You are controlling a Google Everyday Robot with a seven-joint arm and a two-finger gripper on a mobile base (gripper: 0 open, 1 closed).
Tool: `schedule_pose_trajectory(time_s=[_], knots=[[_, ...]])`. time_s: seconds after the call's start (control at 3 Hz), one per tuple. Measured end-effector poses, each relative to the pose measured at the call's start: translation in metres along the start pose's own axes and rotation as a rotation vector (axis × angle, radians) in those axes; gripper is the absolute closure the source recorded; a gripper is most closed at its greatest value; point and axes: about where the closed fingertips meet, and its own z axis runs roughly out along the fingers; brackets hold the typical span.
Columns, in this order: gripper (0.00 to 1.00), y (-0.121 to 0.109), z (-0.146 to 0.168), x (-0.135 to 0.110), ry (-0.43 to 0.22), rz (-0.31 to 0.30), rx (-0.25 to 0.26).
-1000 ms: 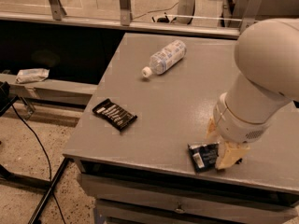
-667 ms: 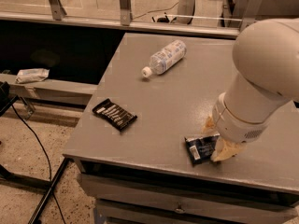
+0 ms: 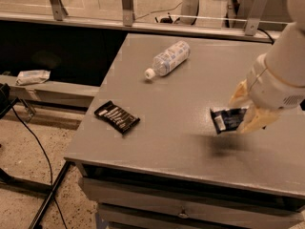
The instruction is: Move rxbar blueberry near blue plastic bottle
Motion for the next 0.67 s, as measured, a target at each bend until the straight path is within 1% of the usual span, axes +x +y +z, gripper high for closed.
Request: schedule_pose_trajectory(time_s=[0.33, 0.67], knots=[[1.00, -0.038, -0.037, 0.032, 0.014, 0.110, 0.060], [1.00, -0.058, -0.072, 0.035, 0.004, 0.130, 0.150]])
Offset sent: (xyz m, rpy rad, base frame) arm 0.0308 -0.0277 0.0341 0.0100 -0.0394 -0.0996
